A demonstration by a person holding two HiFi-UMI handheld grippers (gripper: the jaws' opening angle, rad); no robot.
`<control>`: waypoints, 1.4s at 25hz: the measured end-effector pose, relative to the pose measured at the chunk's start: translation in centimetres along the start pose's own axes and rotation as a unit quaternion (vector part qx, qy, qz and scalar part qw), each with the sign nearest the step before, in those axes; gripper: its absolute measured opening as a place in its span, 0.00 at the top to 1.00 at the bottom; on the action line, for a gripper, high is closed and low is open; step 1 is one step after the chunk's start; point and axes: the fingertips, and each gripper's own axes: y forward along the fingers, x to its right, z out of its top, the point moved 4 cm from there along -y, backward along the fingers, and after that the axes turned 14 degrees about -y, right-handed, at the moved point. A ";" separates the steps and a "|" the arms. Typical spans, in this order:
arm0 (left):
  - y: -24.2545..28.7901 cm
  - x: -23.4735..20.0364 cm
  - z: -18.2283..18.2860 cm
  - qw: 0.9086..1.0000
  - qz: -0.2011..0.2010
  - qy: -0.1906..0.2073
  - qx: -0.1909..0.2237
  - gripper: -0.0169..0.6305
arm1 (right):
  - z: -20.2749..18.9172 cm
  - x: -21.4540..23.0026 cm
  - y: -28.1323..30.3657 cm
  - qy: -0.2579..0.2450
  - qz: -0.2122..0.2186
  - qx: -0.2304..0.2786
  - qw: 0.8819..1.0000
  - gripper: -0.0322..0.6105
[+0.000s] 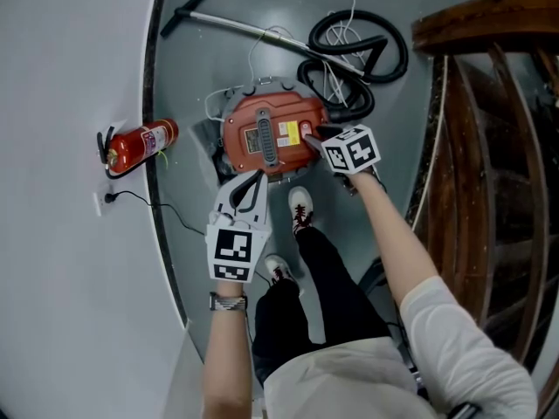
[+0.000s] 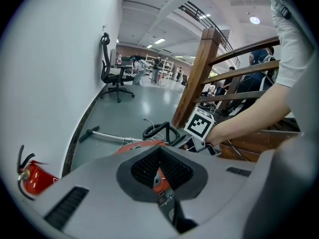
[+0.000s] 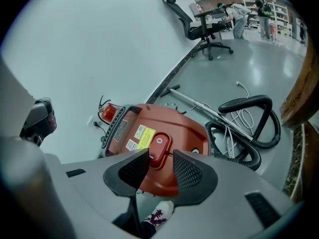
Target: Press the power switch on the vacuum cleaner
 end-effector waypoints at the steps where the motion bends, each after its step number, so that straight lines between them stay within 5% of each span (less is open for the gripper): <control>1: 0.0 0.0 0.0 1.000 0.000 0.001 0.000 0.98 | 0.0 0.0 0.0 -0.004 -0.001 -0.003 1.000 0.71; 35: -0.1 -0.3 -0.5 1.000 0.000 -0.003 0.008 0.98 | 0.0 -0.6 0.1 -0.064 -0.036 -0.010 0.997 0.69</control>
